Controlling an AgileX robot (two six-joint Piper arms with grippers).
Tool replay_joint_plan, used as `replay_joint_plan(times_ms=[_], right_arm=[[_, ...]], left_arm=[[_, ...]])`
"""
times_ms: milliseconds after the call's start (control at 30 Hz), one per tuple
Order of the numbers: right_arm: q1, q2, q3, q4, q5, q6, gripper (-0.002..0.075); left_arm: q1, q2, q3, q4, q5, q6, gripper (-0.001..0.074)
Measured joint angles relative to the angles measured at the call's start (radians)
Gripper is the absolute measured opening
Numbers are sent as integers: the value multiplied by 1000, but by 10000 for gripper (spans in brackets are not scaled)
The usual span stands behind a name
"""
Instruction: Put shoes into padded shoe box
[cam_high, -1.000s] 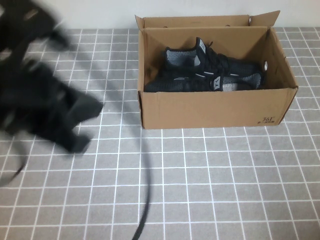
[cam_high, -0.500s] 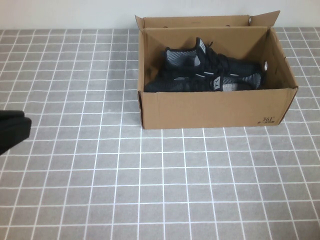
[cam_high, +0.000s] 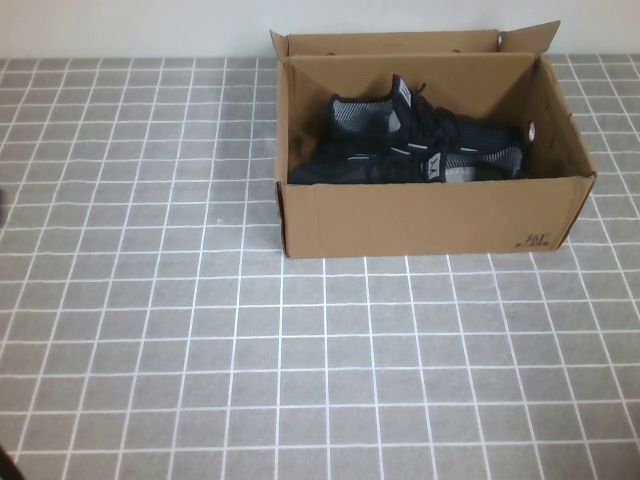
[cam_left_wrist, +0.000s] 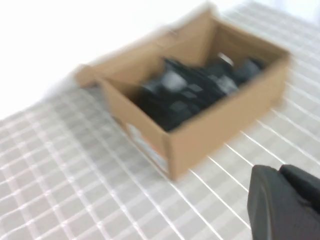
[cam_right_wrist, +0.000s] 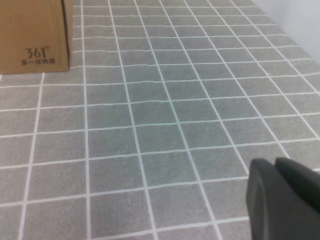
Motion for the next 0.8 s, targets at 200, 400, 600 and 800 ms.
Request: replay_joint_plan(times_ms=[200, 400, 600, 800], right_arm=[[0, 0, 0, 0, 0, 0, -7], [0, 0, 0, 0, 0, 0, -7], [0, 0, 0, 0, 0, 0, -7], [0, 0, 0, 0, 0, 0, -7]], left_arm=[[93, -103, 146, 96, -157, -72, -3], [233, -237, 390, 85, -304, -46, -3], [342, -413, 692, 56, -464, -67, -3], [398, -567, 910, 16, -552, -156, -4]])
